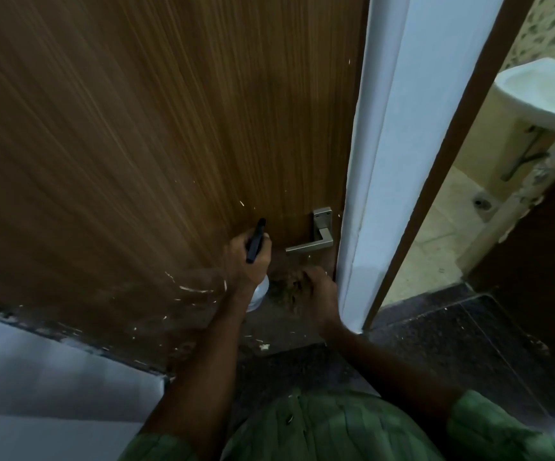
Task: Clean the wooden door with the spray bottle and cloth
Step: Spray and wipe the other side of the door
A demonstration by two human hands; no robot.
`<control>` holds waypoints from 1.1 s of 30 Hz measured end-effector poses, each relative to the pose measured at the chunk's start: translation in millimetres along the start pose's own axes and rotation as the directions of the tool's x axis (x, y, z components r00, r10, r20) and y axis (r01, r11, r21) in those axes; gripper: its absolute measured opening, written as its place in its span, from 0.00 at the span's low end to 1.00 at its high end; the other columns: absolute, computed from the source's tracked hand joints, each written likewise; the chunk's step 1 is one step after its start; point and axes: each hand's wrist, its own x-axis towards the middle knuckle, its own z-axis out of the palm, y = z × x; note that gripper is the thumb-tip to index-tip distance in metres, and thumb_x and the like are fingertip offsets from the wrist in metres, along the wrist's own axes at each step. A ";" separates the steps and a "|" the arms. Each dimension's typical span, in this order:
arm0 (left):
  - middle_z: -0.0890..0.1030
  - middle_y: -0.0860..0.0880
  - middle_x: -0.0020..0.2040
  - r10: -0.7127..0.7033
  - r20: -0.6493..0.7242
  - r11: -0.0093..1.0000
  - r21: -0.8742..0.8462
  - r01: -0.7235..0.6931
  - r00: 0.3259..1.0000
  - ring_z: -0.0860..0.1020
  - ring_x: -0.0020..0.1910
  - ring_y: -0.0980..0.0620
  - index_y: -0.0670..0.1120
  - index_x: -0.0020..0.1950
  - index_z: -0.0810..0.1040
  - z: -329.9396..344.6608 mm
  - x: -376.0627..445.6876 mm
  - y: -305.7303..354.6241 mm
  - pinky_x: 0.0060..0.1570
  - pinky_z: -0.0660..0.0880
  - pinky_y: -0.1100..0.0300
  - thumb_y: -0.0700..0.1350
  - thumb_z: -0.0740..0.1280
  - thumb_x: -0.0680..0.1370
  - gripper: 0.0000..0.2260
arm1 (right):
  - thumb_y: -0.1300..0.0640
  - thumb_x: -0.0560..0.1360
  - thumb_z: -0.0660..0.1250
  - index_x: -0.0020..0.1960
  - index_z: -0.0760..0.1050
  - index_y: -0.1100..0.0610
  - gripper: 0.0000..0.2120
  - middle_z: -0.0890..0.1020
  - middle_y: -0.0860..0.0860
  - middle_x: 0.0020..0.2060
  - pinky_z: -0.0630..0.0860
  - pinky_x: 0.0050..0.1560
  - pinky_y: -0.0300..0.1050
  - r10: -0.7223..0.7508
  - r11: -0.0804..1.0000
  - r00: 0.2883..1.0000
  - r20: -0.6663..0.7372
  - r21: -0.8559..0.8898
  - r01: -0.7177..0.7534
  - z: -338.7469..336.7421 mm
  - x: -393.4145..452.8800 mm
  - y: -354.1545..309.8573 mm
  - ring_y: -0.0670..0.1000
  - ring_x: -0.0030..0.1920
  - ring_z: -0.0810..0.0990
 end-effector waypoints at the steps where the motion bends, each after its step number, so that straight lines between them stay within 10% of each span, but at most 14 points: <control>1: 0.73 0.54 0.26 0.003 0.008 1.000 -0.007 -0.003 1.000 0.74 0.26 0.52 0.46 0.34 0.75 1.9 0.7 0.4 0.27 0.64 0.68 0.42 0.72 0.81 0.15 | 0.59 0.83 0.62 0.56 0.81 0.55 0.09 0.85 0.53 0.49 0.81 0.57 0.60 0.245 0.951 0.969 -0.009 0.197 -0.239 -3.4 2.4 -4.0 0.55 0.52 0.84; 5: 0.74 0.51 0.26 0.040 0.029 0.999 -0.022 -0.039 0.999 0.73 0.25 0.49 0.45 0.35 0.76 8.8 2.1 5.1 0.26 0.67 0.60 0.43 0.70 0.81 0.15 | 0.57 0.84 0.61 0.66 0.79 0.60 0.15 0.84 0.61 0.60 0.80 0.62 0.58 0.562 0.353 0.790 0.245 0.793 -0.497 -11.1 26.4 -20.7 0.61 0.59 0.83; 9: 0.73 0.51 0.26 0.020 0.026 1.000 -0.002 -0.020 0.999 0.72 0.24 0.50 0.44 0.33 0.75 12.3 2.8 3.2 0.26 0.65 0.60 0.46 0.70 0.79 0.15 | 0.50 0.79 0.58 0.73 0.74 0.61 0.26 0.78 0.64 0.68 0.66 0.75 0.61 0.522 -0.066 0.737 0.429 0.882 -0.467 -16.9 39.1 -31.1 0.66 0.71 0.74; 17: 0.72 0.53 0.26 0.096 -0.015 0.995 0.010 -0.096 0.995 0.73 0.26 0.52 0.49 0.34 0.73 19.6 11.1 15.9 0.28 0.62 0.69 0.40 0.72 0.80 0.17 | 0.23 0.74 0.57 0.76 0.70 0.56 0.45 0.77 0.63 0.70 0.67 0.74 0.63 0.385 -0.073 0.790 0.477 0.869 -0.489 -9.2 36.9 -56.3 0.66 0.72 0.73; 33: 0.68 0.59 0.26 0.120 -0.059 0.992 0.039 -0.117 0.991 0.72 0.25 0.60 0.53 0.35 0.72 19.9 13.8 18.4 0.30 0.60 0.73 0.41 0.73 0.81 0.17 | 0.23 0.73 0.57 0.77 0.70 0.54 0.44 0.78 0.62 0.69 0.64 0.76 0.64 0.471 -0.128 0.741 0.480 0.868 -0.480 8.9 47.4 -52.0 0.66 0.70 0.75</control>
